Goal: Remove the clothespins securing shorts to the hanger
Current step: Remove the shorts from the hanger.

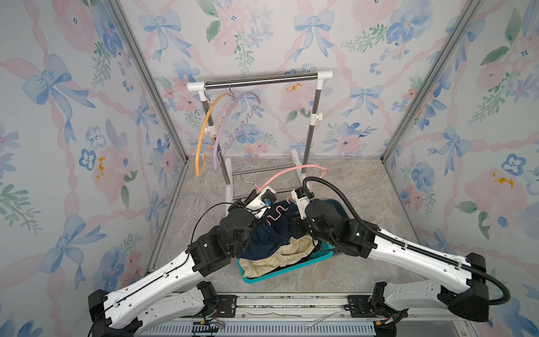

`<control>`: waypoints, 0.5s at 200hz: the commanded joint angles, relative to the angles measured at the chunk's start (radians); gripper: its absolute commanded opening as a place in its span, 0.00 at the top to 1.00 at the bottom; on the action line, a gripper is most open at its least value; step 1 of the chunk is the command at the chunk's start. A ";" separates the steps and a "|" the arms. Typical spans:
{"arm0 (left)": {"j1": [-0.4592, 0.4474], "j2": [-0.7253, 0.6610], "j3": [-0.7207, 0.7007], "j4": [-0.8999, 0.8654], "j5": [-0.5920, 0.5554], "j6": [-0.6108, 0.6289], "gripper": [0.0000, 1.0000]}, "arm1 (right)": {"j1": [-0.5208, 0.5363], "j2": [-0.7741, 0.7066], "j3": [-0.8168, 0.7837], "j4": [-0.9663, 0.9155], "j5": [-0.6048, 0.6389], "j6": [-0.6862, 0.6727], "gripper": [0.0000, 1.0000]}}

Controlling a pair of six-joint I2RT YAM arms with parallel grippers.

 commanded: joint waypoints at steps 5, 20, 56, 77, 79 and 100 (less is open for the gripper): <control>-0.012 0.016 -0.043 0.199 0.004 0.129 1.00 | -0.015 -0.020 -0.083 0.061 0.010 0.112 0.76; -0.018 0.031 -0.089 0.293 -0.001 0.212 1.00 | -0.015 -0.034 -0.104 0.055 0.011 0.123 0.66; -0.018 0.066 -0.127 0.436 0.017 0.360 1.00 | -0.021 -0.131 -0.096 -0.002 0.043 0.109 0.55; -0.012 0.088 -0.100 0.458 0.044 0.412 1.00 | -0.029 -0.202 -0.083 -0.022 0.042 0.100 0.51; -0.012 0.091 -0.098 0.460 0.045 0.416 1.00 | -0.030 -0.207 -0.083 -0.025 0.042 0.098 0.51; -0.012 0.112 -0.064 0.467 0.064 0.454 1.00 | -0.046 -0.269 -0.083 -0.010 0.029 0.104 0.50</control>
